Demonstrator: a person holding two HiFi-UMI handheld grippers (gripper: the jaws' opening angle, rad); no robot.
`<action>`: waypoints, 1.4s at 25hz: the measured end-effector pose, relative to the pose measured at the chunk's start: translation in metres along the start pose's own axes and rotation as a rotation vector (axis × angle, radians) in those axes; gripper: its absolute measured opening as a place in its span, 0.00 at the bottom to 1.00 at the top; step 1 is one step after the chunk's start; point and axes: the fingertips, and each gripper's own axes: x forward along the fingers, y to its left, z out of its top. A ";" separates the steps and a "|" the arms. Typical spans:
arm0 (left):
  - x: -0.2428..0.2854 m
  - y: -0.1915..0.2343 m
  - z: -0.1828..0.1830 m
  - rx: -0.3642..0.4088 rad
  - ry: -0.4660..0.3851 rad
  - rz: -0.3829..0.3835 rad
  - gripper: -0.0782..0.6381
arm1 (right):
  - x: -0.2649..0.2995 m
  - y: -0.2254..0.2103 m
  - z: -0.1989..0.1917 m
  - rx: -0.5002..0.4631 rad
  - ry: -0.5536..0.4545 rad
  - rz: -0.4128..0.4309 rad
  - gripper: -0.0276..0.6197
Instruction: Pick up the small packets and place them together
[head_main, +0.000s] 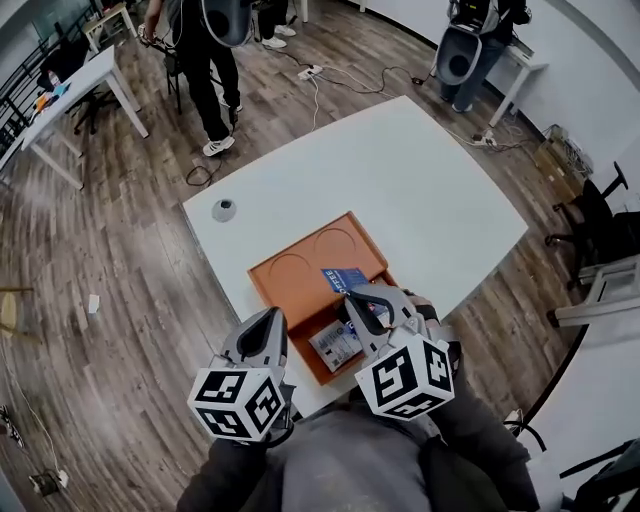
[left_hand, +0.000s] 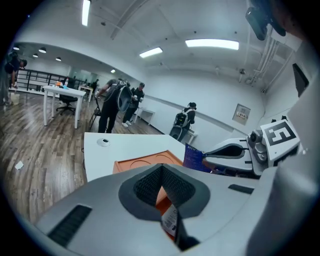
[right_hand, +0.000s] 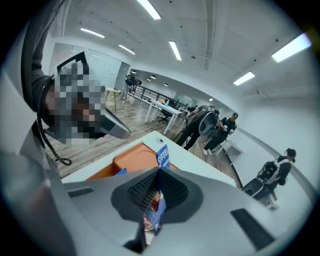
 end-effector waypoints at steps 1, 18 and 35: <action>0.003 -0.001 0.001 -0.008 0.000 0.007 0.10 | 0.000 -0.011 0.000 0.002 -0.003 -0.011 0.05; 0.000 0.058 -0.016 -0.098 0.003 0.273 0.10 | 0.117 0.014 -0.009 -0.044 0.019 0.209 0.08; -0.031 0.038 -0.012 -0.061 -0.057 0.213 0.10 | 0.071 0.004 0.009 0.062 -0.079 0.130 0.29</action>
